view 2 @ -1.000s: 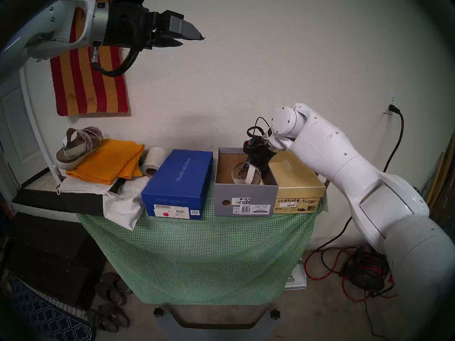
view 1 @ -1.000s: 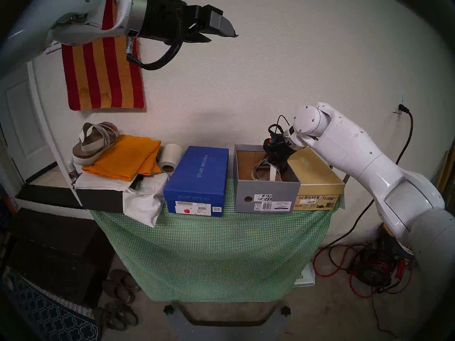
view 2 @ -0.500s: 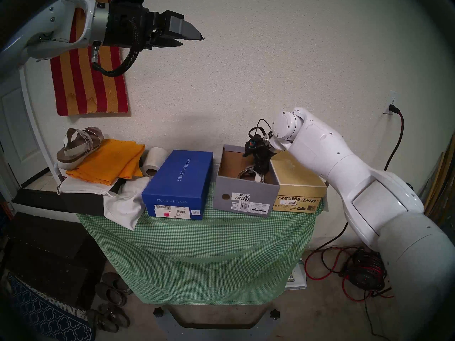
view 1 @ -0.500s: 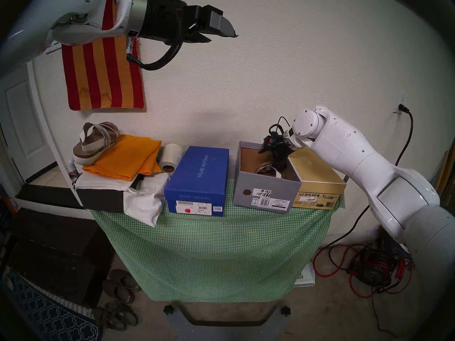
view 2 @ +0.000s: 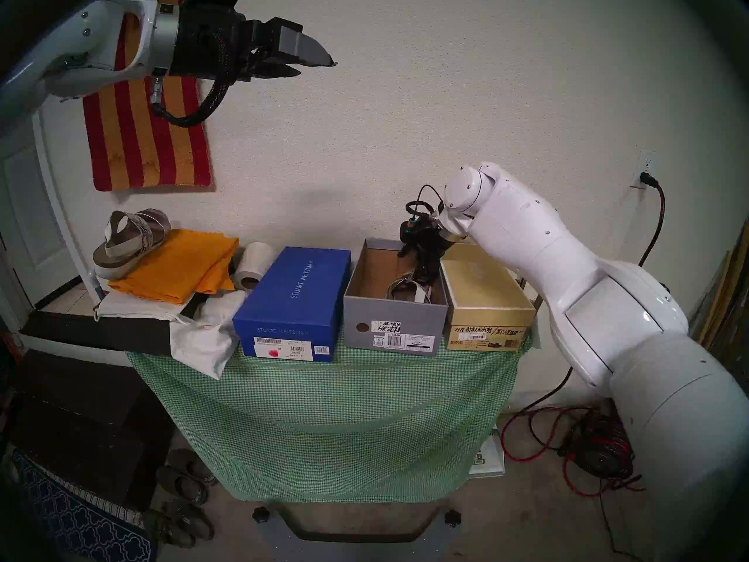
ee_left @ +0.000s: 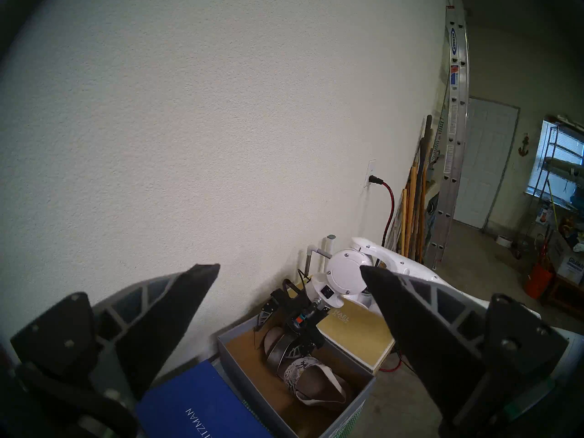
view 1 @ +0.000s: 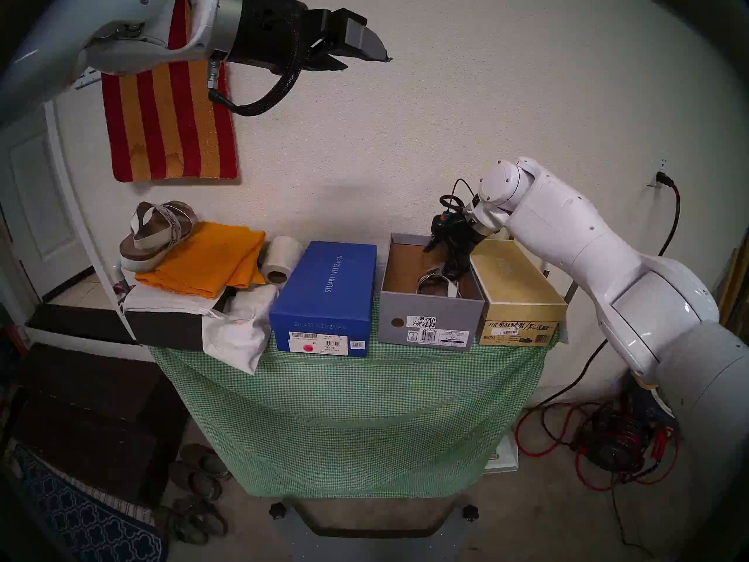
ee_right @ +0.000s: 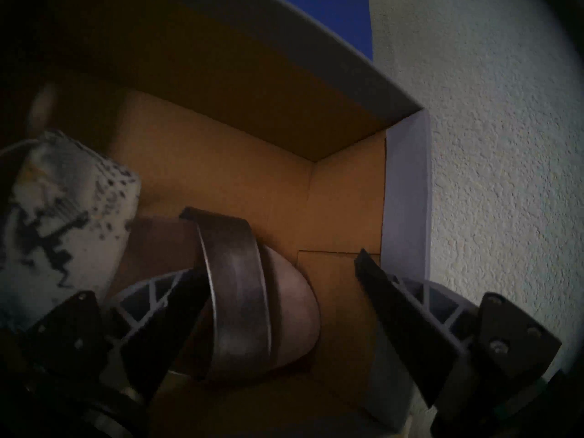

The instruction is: Put shoes into shoe box

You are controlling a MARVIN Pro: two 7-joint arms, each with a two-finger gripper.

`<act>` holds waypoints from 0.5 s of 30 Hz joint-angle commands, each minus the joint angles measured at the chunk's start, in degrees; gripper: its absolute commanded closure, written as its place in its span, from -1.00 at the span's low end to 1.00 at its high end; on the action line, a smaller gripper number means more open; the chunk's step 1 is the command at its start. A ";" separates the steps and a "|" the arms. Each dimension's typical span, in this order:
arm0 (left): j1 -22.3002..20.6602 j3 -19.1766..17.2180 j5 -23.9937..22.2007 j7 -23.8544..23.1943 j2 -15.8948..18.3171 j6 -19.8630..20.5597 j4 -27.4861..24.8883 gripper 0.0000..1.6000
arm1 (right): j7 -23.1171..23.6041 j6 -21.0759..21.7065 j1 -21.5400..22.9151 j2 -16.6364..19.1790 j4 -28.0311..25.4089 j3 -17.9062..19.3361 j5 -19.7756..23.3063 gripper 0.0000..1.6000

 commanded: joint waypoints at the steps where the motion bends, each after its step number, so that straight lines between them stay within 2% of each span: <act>1: 0.07 0.11 0.06 0.02 0.01 0.05 0.03 -1.00 | 6.92 5.34 6.37 0.63 -2.92 1.92 1.64 -1.00; 6: 0.05 0.14 0.05 0.02 0.01 0.04 0.03 -1.00 | 11.68 9.16 9.42 1.82 -5.11 3.29 2.46 -1.00; 7: 0.04 0.14 0.05 0.02 0.00 0.03 0.03 -1.00 | 11.81 9.93 9.45 1.85 -5.38 4.94 2.80 -1.00; 8: 0.04 0.15 0.05 0.02 0.00 0.03 0.03 -1.00 | 11.88 10.08 10.42 1.79 -4.89 5.03 3.27 -1.00; 11: 0.03 0.17 0.04 0.02 0.00 0.02 0.02 -1.00 | 8.68 10.61 11.95 2.06 -5.20 8.09 3.87 -1.00; 13: 0.02 0.18 0.03 0.02 0.00 0.01 0.02 -1.00 | 4.98 9.91 12.02 2.28 -5.70 10.90 4.81 -1.00; 15: 0.00 0.19 0.02 0.02 -0.01 0.01 0.02 -1.00 | 3.53 8.85 11.75 2.60 -6.38 13.18 5.17 -1.00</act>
